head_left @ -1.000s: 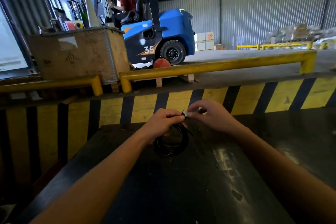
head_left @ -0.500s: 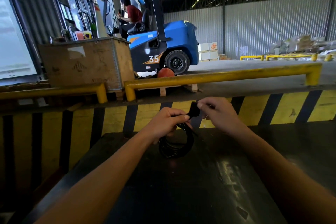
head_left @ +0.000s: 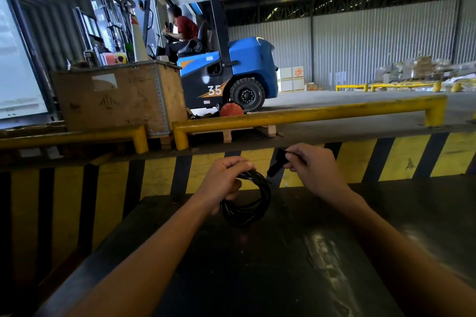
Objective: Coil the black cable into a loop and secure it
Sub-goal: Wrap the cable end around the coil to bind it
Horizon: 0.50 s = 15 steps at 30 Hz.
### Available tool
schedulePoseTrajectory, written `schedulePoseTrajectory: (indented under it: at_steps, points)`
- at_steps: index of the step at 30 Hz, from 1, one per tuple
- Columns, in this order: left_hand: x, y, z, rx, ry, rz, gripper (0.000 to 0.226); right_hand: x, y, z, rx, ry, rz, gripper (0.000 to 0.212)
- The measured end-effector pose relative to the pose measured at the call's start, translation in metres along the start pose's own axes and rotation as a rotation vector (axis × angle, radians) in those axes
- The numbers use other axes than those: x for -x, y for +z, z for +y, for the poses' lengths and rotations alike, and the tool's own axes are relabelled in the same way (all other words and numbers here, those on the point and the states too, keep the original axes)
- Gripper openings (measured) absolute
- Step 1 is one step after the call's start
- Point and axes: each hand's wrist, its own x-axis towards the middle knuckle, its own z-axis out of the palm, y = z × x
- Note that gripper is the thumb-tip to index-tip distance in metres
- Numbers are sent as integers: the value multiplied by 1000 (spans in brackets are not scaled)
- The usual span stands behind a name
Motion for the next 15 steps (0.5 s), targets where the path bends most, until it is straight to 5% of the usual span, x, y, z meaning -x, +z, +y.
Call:
schedulePoseTrajectory:
  at_steps: [8,15]
  points:
    - [-8,7,6,18,67,144,11,7,7,-21,-54,-120,-123,19]
    - [-6,13,3,-32,39,99,17,3,8,-29,-231,-77,-167,20]
